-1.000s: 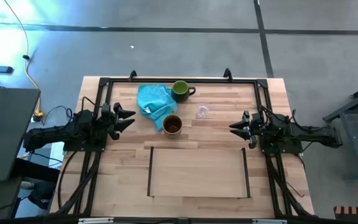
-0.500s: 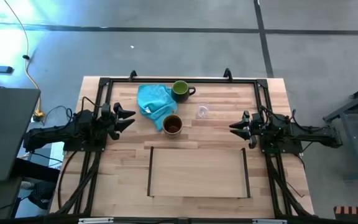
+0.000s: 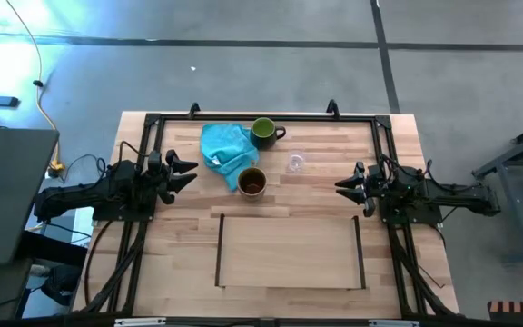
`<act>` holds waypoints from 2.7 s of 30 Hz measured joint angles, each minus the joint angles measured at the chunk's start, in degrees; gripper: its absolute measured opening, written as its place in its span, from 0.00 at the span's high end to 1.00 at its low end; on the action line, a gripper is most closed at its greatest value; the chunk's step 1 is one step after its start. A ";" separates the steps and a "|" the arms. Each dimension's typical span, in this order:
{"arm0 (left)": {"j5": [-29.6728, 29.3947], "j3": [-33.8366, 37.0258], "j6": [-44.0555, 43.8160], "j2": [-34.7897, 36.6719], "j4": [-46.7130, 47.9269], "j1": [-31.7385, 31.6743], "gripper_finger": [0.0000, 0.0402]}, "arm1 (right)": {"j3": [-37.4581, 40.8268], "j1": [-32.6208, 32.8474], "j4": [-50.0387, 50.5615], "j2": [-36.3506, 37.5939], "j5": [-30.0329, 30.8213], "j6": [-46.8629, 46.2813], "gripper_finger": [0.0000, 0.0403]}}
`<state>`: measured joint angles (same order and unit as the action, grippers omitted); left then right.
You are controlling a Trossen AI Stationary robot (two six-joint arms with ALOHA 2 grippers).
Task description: Stack small to large cups/mugs on shelf
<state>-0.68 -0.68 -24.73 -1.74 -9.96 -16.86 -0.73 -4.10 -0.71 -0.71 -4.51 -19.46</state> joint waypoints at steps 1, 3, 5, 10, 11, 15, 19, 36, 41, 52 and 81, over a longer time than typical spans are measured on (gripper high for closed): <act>-0.01 0.00 0.00 0.00 0.00 0.00 0.46 | 0.00 0.02 0.00 0.00 0.02 0.00 0.72; 0.01 0.00 -0.02 0.00 0.01 0.00 0.46 | 0.00 0.02 0.00 0.00 0.02 0.00 0.72; 0.60 0.00 -1.62 0.00 0.00 0.00 0.46 | 0.00 0.02 0.02 0.00 0.79 4.86 0.72; 3.69 0.02 -9.08 0.00 -0.70 0.00 0.46 | 0.00 -0.13 0.28 0.00 5.60 30.82 0.72; 3.69 0.02 -9.42 0.00 -0.66 0.01 0.46 | 0.00 -0.13 0.26 0.00 5.61 33.84 0.72; 3.69 0.00 -9.62 0.00 -0.35 0.00 0.46 | 0.00 -0.13 0.28 0.00 5.64 38.45 0.72; 4.07 0.00 -11.06 0.02 -0.50 0.02 0.46 | 0.00 -0.13 0.27 0.00 5.81 36.17 0.72; 6.82 0.00 -15.93 0.00 -0.24 0.02 0.46 | 0.04 -0.13 -21.52 -0.02 5.79 2.78 0.72; 9.10 0.01 -20.60 0.00 -0.98 0.02 0.46 | 0.04 -0.13 -33.90 0.00 4.85 -2.98 0.72; 9.15 0.00 -31.51 0.00 -1.01 0.02 0.46 | 0.04 -0.13 -38.93 0.00 4.70 -6.55 0.72; 19.26 0.00 -5.54 0.00 -8.06 0.02 0.46 | 0.04 0.85 -17.46 -0.04 0.21 -6.30 0.72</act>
<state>18.58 -0.69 -30.26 -1.74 -18.01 -16.84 -0.69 -3.25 -18.17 -0.75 -4.30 -25.76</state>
